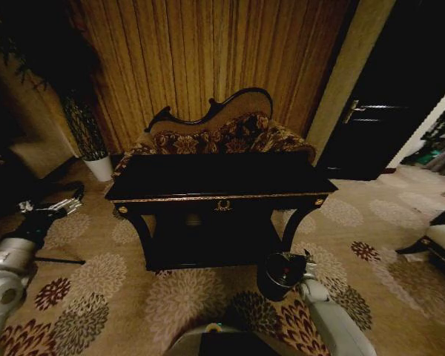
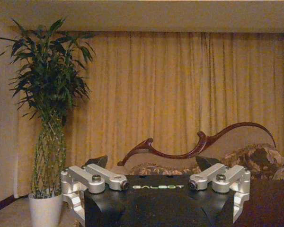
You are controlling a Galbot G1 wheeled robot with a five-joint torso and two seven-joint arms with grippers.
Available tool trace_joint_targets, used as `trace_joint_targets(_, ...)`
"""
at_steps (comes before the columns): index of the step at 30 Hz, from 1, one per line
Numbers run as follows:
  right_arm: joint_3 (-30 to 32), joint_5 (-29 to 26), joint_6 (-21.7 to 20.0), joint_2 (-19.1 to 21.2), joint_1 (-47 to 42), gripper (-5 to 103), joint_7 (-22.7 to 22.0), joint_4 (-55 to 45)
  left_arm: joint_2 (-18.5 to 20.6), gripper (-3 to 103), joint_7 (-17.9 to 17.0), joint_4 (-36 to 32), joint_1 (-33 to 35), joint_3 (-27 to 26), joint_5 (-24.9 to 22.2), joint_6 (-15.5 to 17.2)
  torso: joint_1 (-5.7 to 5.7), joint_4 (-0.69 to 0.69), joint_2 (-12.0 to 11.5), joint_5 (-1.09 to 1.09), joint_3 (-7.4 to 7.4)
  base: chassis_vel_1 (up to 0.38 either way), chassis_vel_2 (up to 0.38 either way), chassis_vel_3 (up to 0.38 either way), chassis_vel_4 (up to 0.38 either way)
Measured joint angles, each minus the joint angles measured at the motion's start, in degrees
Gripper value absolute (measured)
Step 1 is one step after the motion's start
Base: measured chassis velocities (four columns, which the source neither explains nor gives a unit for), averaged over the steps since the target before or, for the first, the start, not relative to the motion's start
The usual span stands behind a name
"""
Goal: Move to the front of the table and place the trash on the table into the trash bin.
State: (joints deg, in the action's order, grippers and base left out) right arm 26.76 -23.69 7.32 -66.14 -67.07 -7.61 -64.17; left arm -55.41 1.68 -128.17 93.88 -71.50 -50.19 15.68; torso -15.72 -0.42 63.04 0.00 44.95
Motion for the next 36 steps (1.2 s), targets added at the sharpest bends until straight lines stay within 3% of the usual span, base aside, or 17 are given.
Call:
trace_joint_targets(8, 0.1, -0.3, -0.1, 0.2, -0.1, 100, -0.1, -0.2, 0.5, 100, 0.0, 0.0, -0.3, 0.2, -0.2, 0.0, 0.0, 0.0, 0.0, 0.0, 0.0, 0.0, 0.0, 0.0, 0.0)
trace_joint_targets(15, 0.4, -4.2, -1.5, 2.0, -2.6, 100, -0.2, -8.6, 0.4, 100, 0.0, 0.4, -0.2, 0.2, -0.1, 0.0, 0.0, 0.0, 0.0, 0.01, 0.0, 0.0, 0.0, 0.0, 0.0)
trace_joint_targets(17, 0.8, -8.1, -4.4, 4.3, -5.3, 100, -1.0, -20.4, 0.1, 100, -0.1, 0.4, -0.2, 0.2, -0.1, 0.2, 0.0, -0.01, 0.0, 0.0, 0.0, 0.0, 0.0, 0.0, 0.0)
trace_joint_targets(24, 2.4, -10.3, -8.2, 9.3, -7.9, 100, -2.6, -37.8, -1.4, 100, -1.1, -0.3, 0.2, -0.1, 0.1, 1.6, 0.0, 0.0, 0.0, 0.0, 0.0, 0.0, 0.0, 0.0, 0.0)
trace_joint_targets(26, 3.1, -12.8, -12.1, 12.3, -7.9, 100, -4.1, -45.0, -2.0, 100, -2.2, -0.4, 0.3, -0.1, 0.3, 2.9, 0.0, 0.0, 0.0, -0.02, 0.0, 0.0, 0.0, 0.0, 0.0)
trace_joint_targets(28, 3.1, -14.1, -13.8, 13.2, -7.7, 100, -5.0, -47.1, -2.2, 100, -2.5, -0.5, 0.3, -0.1, 0.3, 3.3, 0.0, 0.0, 0.0, 0.0, 0.0, 0.0, 0.0, 0.0, 0.0)
trace_joint_targets(30, 2.9, -17.3, -18.9, 15.8, -6.6, 100, -7.5, -52.5, -2.0, 100, -3.0, -1.1, 0.1, 0.0, 0.3, 4.9, 0.0, 0.01, 0.0, -0.01, 0.0, 0.0, 0.0, 0.0, 0.0)
trace_joint_targets(36, 2.7, -21.1, -23.8, 18.3, -4.8, 100, -11.1, -57.8, -0.4, 100, -3.8, -2.5, -0.9, -0.3, -1.2, 7.5, 0.0, 0.0, 0.0, 0.0, 0.0, 0.0, 0.0, 0.0, 0.0)
